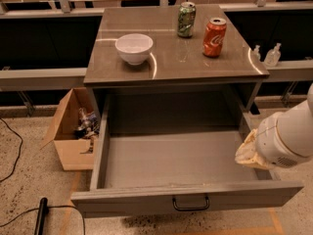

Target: Close top drawer

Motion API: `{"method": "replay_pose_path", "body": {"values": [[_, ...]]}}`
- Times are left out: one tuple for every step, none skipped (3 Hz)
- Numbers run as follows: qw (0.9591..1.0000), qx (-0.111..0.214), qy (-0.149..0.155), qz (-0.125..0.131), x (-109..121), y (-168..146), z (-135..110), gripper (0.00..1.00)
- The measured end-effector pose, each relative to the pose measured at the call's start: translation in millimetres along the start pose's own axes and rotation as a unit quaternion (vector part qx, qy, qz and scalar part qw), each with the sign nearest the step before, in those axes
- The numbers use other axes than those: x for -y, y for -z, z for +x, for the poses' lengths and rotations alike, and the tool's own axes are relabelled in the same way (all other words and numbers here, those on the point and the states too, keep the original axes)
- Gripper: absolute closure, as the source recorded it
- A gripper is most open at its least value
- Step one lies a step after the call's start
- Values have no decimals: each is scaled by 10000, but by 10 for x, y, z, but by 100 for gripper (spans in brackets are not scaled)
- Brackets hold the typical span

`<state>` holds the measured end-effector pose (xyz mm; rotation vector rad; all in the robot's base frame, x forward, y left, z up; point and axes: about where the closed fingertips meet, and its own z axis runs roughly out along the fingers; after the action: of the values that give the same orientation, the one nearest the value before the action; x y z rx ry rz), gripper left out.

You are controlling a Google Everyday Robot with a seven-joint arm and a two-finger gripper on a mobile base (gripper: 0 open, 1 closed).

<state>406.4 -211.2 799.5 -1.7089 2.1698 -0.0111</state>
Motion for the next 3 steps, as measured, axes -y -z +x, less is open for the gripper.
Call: {"method": "replay_pose_path", "body": {"values": [[9998,-42,104,-159,-241,-237,79,100],[9994,-58,146,-297,-441,-425,147,100],[9991,-79,132,-392,-610,-518,234,100]]}}
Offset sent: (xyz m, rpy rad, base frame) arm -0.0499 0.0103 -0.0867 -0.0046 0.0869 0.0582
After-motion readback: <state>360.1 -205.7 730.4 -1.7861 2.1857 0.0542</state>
